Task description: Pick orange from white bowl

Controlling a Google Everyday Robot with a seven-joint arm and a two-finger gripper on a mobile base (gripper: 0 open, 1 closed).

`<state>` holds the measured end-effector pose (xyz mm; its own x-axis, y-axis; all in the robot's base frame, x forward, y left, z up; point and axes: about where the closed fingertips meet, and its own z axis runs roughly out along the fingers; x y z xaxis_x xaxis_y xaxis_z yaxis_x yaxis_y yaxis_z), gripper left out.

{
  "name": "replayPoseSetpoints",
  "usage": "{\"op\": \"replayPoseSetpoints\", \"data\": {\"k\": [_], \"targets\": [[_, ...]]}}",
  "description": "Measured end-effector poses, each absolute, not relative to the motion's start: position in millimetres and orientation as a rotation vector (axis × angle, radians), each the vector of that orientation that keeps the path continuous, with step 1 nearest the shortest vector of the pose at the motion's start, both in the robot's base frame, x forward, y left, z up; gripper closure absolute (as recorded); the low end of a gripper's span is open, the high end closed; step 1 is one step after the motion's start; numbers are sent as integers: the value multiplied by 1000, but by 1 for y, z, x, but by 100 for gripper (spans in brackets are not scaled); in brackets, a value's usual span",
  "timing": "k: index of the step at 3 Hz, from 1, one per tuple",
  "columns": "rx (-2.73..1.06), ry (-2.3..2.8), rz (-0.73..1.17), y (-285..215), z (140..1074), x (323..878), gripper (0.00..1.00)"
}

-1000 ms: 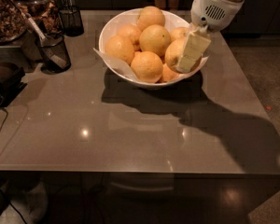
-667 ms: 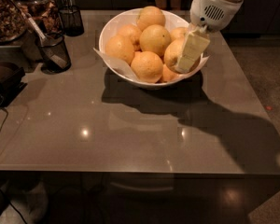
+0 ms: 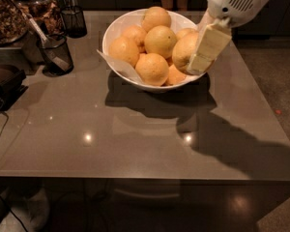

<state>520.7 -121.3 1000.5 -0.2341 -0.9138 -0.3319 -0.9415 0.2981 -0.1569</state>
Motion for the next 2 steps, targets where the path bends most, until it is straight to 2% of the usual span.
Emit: {"op": "replayPoseSetpoints", "data": {"k": [1,2], "targets": [[-1686,2202,169,-113,1019,469,100],[-1686,2202,169,-113,1019,469,100]]}}
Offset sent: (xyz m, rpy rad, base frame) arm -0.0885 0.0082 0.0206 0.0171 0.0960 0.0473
